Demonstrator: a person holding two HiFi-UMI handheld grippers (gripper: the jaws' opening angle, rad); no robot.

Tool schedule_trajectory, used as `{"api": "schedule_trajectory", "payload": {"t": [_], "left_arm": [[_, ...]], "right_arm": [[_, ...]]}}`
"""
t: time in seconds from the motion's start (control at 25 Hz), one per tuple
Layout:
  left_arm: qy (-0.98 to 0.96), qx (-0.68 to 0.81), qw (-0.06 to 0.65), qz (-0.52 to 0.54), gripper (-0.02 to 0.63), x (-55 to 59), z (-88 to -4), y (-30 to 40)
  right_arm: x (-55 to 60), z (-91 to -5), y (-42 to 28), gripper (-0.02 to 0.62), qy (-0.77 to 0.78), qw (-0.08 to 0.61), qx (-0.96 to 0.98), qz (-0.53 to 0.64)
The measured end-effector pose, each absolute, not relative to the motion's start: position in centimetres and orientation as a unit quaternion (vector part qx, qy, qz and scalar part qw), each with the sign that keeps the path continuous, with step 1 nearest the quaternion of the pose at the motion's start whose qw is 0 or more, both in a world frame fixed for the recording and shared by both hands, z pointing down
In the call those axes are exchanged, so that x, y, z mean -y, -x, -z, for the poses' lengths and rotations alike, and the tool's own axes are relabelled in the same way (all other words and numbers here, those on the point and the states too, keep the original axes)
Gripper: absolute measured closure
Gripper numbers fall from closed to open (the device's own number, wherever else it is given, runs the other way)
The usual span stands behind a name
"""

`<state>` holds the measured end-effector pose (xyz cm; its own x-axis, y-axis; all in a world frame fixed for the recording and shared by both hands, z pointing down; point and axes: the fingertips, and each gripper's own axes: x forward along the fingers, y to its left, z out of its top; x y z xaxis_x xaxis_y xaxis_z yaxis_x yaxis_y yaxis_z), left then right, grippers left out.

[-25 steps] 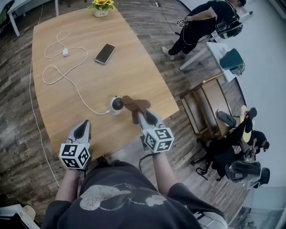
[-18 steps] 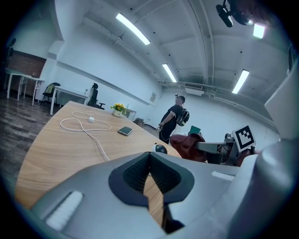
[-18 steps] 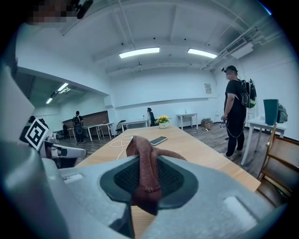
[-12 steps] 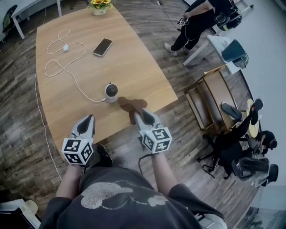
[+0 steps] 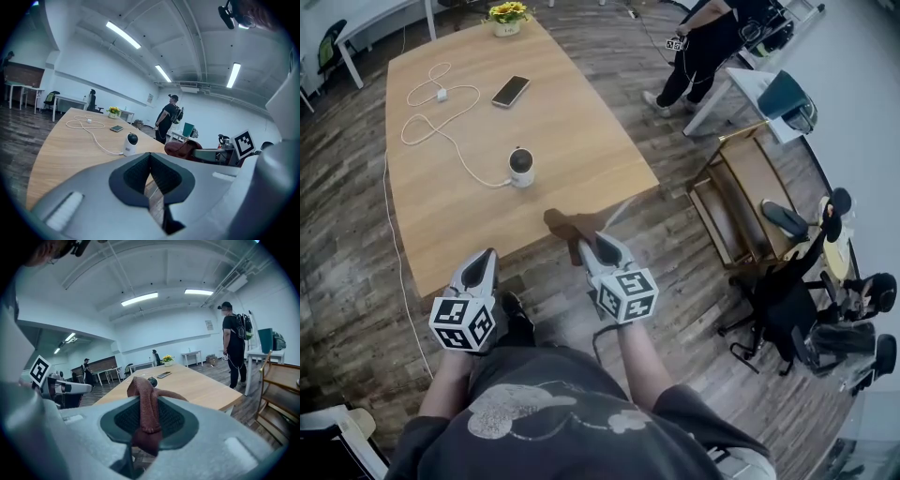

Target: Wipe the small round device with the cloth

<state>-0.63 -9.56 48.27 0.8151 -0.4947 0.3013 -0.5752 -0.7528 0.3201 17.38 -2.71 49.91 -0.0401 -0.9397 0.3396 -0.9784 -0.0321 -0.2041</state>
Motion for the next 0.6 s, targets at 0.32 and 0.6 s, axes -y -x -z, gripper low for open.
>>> {"api": "schedule_trajectory", "payload": {"t": [0.32,0.6], "left_arm": [[-0.924,0.309,0.203,-0.094,0.588,1.9,-47.9,3.7],[-0.919,0.328,0.198,-0.097,0.588,-2.4,-47.0,5.9]], "right_arm": [[-4.0,-50.4,-14.1,0.517,-0.67,0.048,0.714,-0.198],[-7.9,-51.4,-12.8,0.517,-0.659,0.045,0.719,-0.214]]}}
